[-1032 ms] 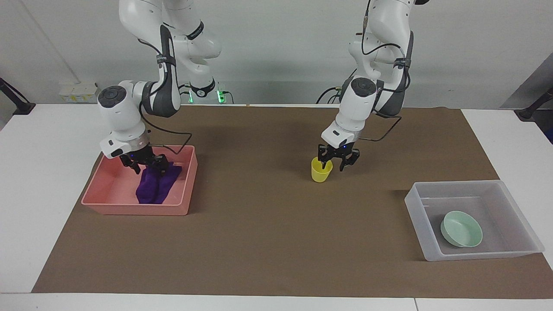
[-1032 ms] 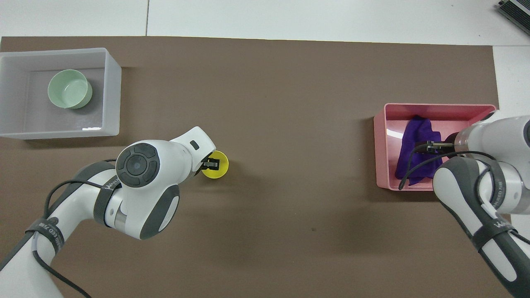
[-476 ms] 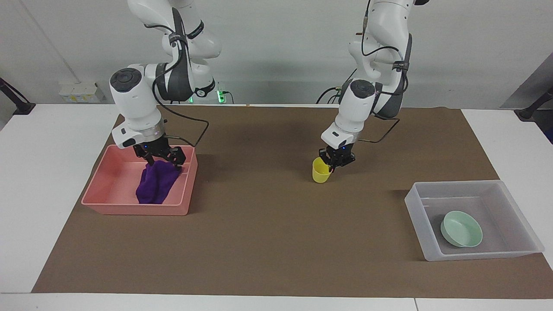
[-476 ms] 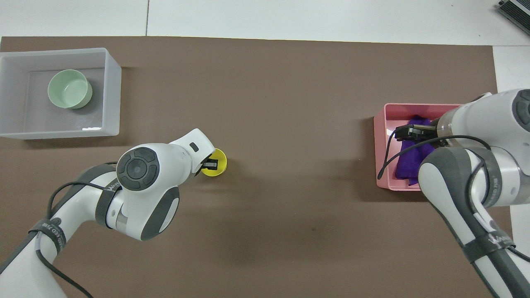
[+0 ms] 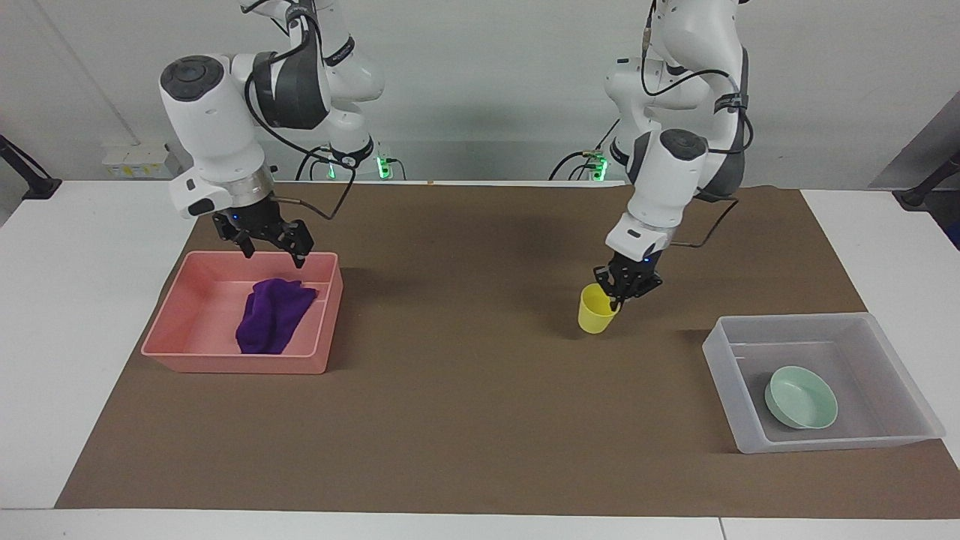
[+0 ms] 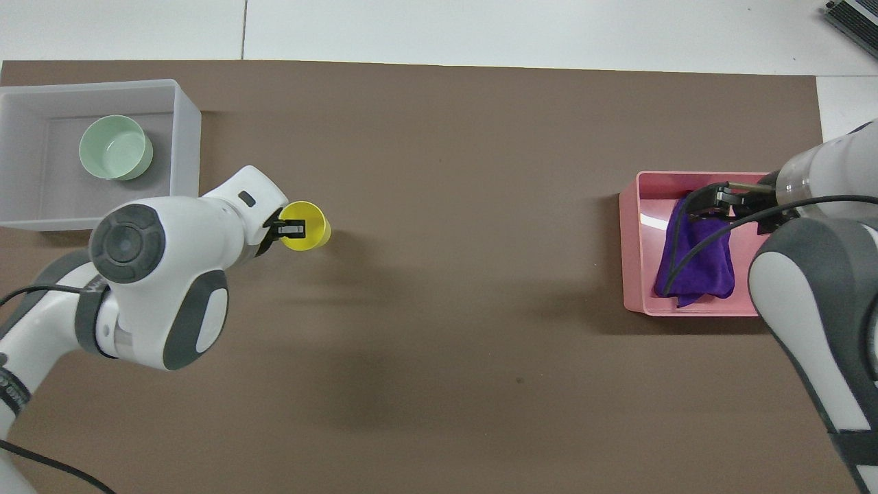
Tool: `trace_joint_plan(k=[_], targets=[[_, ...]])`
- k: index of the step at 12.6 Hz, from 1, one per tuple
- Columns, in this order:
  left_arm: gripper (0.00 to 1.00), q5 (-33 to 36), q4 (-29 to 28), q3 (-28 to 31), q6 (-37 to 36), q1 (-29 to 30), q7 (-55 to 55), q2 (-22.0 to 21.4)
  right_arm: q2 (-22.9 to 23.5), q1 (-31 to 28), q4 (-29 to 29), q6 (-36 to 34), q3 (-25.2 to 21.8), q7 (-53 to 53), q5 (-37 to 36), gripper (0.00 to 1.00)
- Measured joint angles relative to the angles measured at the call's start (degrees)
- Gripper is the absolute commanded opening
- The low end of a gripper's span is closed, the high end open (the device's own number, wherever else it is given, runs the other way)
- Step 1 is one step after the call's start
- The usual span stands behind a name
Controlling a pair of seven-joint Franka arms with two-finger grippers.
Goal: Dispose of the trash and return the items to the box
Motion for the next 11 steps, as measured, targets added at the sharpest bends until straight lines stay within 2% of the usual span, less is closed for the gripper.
trace_joint_plan(k=[3,6,9,11], targets=[[0.00,0.00,6.29,0.19,-8.06,7.91,8.84,-1.05,-0.84,-0.04,5.15,-5.88,-0.08,0.00,0.32,1.00],[0.00,0.00,11.64,0.28,-10.25,14.65,13.23,-0.11,-1.44,-0.62,10.53,-13.02,-0.30,0.00,0.94,1.00],[0.00,0.00,18.82,0.29,-11.01,19.98,15.55,4.99,-1.81,-0.57,14.00,-18.97,-2.03,-2.10,0.94,1.00],[0.00,0.00,23.77,0.29,-11.17,23.01,16.55,9.31,-2.44,2.00,14.75,-20.67,-6.07,-4.76,0.94,1.00]])
